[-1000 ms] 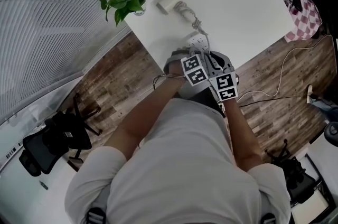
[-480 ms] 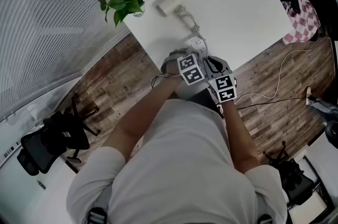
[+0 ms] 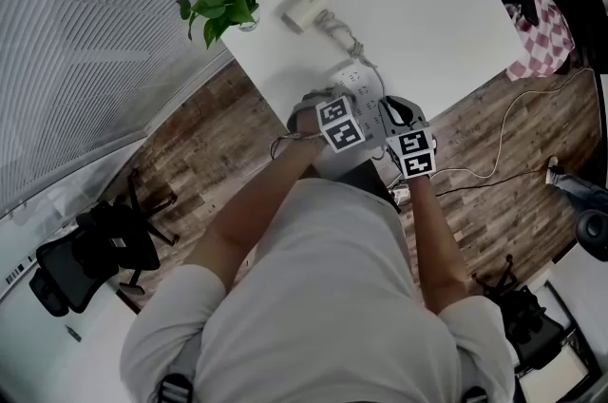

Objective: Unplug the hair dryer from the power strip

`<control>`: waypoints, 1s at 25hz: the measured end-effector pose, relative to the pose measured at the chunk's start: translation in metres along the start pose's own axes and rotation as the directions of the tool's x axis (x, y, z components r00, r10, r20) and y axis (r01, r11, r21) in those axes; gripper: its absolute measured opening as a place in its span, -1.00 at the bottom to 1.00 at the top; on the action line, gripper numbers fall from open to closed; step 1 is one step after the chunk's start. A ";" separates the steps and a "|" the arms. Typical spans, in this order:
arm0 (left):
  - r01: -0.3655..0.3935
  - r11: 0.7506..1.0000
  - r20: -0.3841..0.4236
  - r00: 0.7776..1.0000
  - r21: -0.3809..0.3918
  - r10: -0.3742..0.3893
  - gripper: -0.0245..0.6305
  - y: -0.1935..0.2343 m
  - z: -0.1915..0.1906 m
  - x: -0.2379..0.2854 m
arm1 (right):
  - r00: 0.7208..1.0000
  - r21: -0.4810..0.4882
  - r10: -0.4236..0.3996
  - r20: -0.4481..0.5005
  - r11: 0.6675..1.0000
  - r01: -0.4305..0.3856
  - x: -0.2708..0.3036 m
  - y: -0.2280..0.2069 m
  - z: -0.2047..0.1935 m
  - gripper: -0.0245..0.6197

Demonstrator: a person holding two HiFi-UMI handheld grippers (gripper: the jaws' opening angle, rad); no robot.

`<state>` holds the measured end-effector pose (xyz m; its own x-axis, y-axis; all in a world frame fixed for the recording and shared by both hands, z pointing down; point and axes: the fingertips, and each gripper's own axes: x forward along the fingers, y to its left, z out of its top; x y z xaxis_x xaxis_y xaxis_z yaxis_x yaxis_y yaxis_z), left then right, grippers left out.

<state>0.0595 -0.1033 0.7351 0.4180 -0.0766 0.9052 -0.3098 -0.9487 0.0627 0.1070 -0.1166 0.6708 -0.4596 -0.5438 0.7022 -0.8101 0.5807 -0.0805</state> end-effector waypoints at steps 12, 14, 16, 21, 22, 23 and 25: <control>-0.015 1.000 -0.008 1.000 0.024 0.016 -0.84 -0.001 0.000 0.001 | 0.999 -0.025 -0.041 -0.033 0.999 0.040 -0.002 -0.027 -0.001 -0.72; -0.014 1.000 -0.010 1.000 0.024 0.014 -0.84 -0.001 0.000 0.001 | 0.998 -0.025 -0.041 -0.042 0.999 0.040 0.000 -0.029 -0.005 -0.72; -0.012 1.000 -0.009 1.000 0.021 0.012 -0.84 0.000 -0.001 0.001 | 0.998 -0.027 -0.043 -0.053 0.999 0.042 0.004 -0.030 -0.010 -0.72; -0.015 1.000 -0.007 1.000 0.021 0.015 -0.84 0.000 -0.001 0.000 | 0.996 -0.022 -0.048 -0.078 0.999 0.047 0.011 -0.033 -0.024 -0.72; -0.016 1.000 -0.006 1.000 0.021 0.016 -0.84 0.000 -0.001 -0.001 | 0.995 -0.021 -0.049 -0.082 0.999 0.047 0.013 -0.033 -0.027 -0.72; -0.016 1.000 -0.005 1.000 0.021 0.016 -0.84 0.000 -0.001 -0.001 | 0.995 -0.020 -0.049 -0.086 0.999 0.048 0.014 -0.033 -0.029 -0.72; -0.016 1.000 -0.004 1.000 0.021 0.016 -0.84 0.001 -0.001 -0.001 | 0.994 -0.021 -0.050 -0.094 0.999 0.049 0.017 -0.034 -0.032 -0.72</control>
<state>0.0579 -0.1034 0.7345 0.4093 -0.0905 0.9079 -0.2987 -0.9535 0.0396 0.1386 -0.1260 0.7083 -0.3821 -0.5133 0.7684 -0.8237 0.5661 -0.0314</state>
